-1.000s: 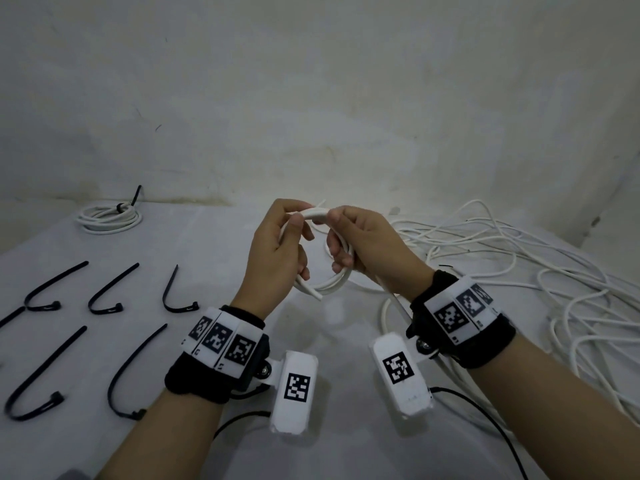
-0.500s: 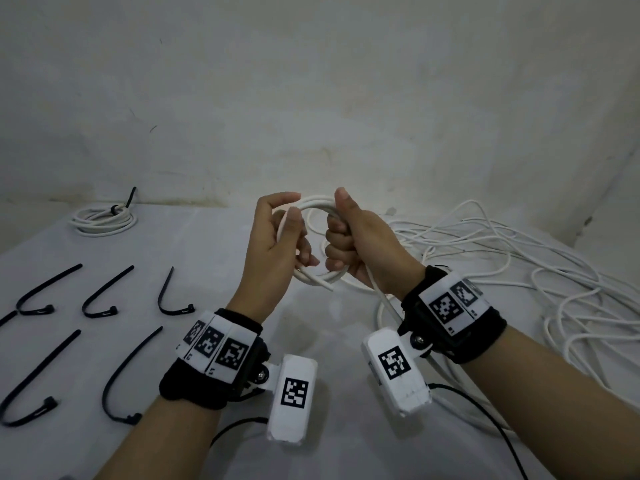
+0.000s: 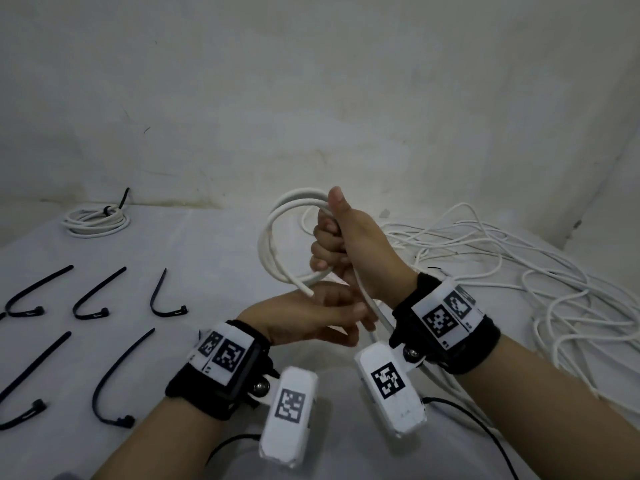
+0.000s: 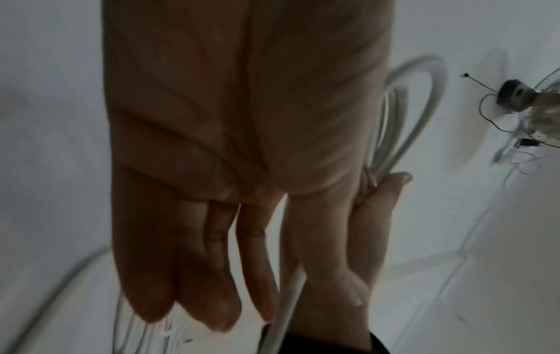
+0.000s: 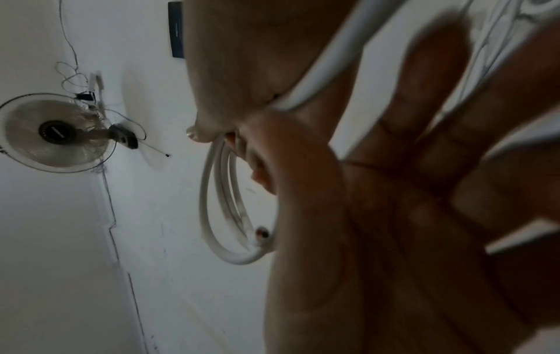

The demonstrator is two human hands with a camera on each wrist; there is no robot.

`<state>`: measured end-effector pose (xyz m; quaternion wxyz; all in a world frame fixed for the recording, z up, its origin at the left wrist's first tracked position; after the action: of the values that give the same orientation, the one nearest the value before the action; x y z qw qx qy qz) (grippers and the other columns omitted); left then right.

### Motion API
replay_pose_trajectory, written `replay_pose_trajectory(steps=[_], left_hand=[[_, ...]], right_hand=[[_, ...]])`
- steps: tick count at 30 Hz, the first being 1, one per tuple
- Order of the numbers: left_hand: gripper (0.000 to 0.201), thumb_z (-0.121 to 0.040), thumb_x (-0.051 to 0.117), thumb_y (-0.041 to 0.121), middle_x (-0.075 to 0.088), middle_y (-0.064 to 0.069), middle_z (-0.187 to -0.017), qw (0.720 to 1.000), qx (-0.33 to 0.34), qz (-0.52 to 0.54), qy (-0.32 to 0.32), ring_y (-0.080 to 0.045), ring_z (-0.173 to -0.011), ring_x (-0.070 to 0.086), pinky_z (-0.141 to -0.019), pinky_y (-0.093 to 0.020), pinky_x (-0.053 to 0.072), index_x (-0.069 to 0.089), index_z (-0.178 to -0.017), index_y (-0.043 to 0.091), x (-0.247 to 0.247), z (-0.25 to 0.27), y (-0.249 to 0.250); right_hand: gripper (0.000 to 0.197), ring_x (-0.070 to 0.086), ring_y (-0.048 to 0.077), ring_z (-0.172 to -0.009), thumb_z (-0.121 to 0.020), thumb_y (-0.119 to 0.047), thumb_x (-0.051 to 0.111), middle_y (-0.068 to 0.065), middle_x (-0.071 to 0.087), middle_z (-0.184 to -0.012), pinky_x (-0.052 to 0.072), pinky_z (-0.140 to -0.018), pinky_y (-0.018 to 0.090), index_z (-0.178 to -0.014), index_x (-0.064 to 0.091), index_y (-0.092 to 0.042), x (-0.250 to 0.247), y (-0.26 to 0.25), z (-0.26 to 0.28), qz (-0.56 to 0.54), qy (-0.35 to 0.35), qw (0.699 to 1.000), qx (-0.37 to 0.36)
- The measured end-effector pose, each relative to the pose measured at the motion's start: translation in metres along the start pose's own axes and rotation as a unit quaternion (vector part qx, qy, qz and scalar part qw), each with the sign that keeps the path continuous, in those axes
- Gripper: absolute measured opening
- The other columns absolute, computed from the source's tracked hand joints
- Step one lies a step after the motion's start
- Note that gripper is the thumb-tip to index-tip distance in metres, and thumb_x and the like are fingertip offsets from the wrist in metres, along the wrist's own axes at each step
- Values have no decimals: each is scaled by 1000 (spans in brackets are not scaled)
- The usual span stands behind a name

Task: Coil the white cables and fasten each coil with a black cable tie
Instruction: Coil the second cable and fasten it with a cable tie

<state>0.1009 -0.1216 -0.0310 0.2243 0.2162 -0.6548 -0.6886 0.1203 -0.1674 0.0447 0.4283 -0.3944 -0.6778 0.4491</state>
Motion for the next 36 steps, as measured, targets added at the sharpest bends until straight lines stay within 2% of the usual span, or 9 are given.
replay_pose_trajectory(steps=[5,8,11,18,23,25,30,33,36], left_hand=[[27,-75,62,26,69,8,-75,997,51,-14,55,-6,-68,63,-74,-23,56,61,-95,8,1,4,16],[12,-86,57,14,72,7,-80,997,49,7,57,-6,-75,69,-73,-19,56,64,-94,9,5,1,16],[16,-96,49,7,74,5,-91,997,40,12,67,-9,-87,71,-73,-16,55,63,-100,6,10,-3,14],[21,-97,50,13,71,-7,-106,982,104,16,158,-19,-95,70,-78,-24,57,53,-116,5,1,-1,25],[20,-89,61,4,60,-22,-111,958,132,-34,251,-24,-86,72,-80,-38,58,55,-107,-4,-20,3,28],[17,-91,60,10,59,-23,-106,966,100,-74,227,-23,-83,73,-78,-35,59,55,-103,0,-19,3,25],[16,-100,44,27,57,-8,-60,984,-39,-131,111,-28,-72,72,-63,-28,53,47,-94,13,-6,4,8],[17,-102,40,28,72,-15,-81,989,-12,-93,118,-28,-83,72,-66,-26,55,43,-92,14,-9,5,14],[25,-100,37,36,73,-13,-98,987,26,-33,154,-22,-94,70,-67,-21,54,49,-92,16,-16,7,22]], right_hand=[[45,21,9,-38,-79,-55,50,-4,19,-50,37,-46,23,-64,31,-17,11,-1,2,8,-8,1000,-13],[45,20,9,-38,-77,-55,51,-3,17,-50,36,-45,23,-63,30,-17,6,-5,0,-4,20,999,-33],[43,19,9,-39,-80,-52,49,-3,16,-50,37,-46,23,-62,30,-18,1,-9,0,5,34,998,-57],[42,23,11,-40,-82,-50,47,-5,22,-47,41,-50,26,-60,32,-17,2,-25,2,56,42,993,-98],[43,25,11,-39,-95,-42,43,-7,24,-46,39,-49,26,-62,31,-17,-6,-31,8,41,79,989,-115],[44,25,11,-39,-96,-41,43,-7,24,-46,38,-48,26,-61,31,-17,-8,-28,11,33,95,988,-115],[44,22,10,-40,-86,-47,47,-6,20,-47,37,-46,24,-59,29,-18,-11,-31,17,-11,119,984,-133],[45,21,10,-39,-93,-44,44,-6,18,-47,36,-44,23,-59,29,-19,-18,-38,19,-51,152,974,-157],[45,19,9,-39,-98,-41,39,-7,18,-46,34,-44,23,-59,30,-19,-22,-49,23,-70,175,964,-188]])
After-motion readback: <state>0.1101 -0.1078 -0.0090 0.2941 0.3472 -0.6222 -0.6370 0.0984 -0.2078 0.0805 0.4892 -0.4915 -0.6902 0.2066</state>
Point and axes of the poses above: each hand's wrist, its own z-axis away from the middle knuckle, its own x-axis out of the palm, y = z × x, the point moved 6 cm from there along -z, towards the middle knuckle
